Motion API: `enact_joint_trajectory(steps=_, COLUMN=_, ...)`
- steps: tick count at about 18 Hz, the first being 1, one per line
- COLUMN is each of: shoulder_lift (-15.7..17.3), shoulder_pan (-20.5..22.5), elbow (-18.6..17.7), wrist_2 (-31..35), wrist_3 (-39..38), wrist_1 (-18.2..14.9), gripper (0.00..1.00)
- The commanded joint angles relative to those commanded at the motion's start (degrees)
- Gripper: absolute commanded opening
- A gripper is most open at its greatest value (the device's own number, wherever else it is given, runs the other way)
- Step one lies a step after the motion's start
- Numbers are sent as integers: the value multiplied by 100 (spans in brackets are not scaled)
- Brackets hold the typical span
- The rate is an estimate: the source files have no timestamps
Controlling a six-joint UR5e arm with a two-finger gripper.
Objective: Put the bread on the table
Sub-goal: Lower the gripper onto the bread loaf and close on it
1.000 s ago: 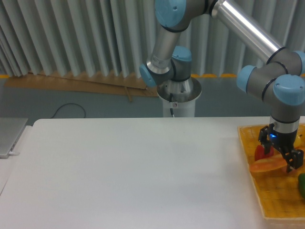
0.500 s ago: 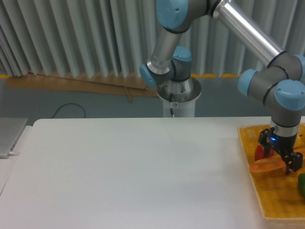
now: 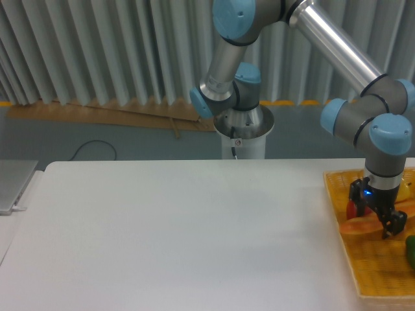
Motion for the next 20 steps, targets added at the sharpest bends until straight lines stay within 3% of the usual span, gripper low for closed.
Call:
enact_joint_trajectory(steps=2, shoulder_lift=0, shoulder_pan=0, elbow=9, wrist_2=0, wrist_3=18, wrist_1=-9, gripper=73)
enact_joint_trajectory(steps=5, shoulder_lift=9, shoulder_pan=9, elbow=9, wrist_2=0, wrist_3=27, wrist_1=-9, gripper=70)
enact_joint_trajectory(steps=6, shoulder_lift=9, shoulder_pan=9, elbow=9, wrist_2=9, wrist_3=27, wrist_1=-17, gripper=57)
enact_joint_trajectory(steps=7, shoulder_lift=9, shoulder_pan=9, elbow=9, wrist_2=9, wrist_3=27, wrist_1=-18, gripper=51)
enact_joint_trajectory(steps=13, shoulder_lift=0, shoulder_pan=0, elbow=9, wrist_2=220, wrist_3=36, wrist_1=-18, gripper=46)
enact_joint_trajectory(steps=14, shoulder_lift=-9, shoulder_pan=9, elbow=9, wrist_2=228, wrist_3=27, wrist_1=-26, gripper=32)
enact_joint_trajectory(steps=15, shoulder_lift=-9, shoulder_pan=0, elbow=0, wrist_2=229, wrist_3=27, wrist_1=-26, gripper=28)
enact_joint_trajectory(steps=20, shoulder_lift=-9, shoulder_pan=9, elbow=9, wrist_2=229, wrist_3=27, wrist_1=-26, gripper=29)
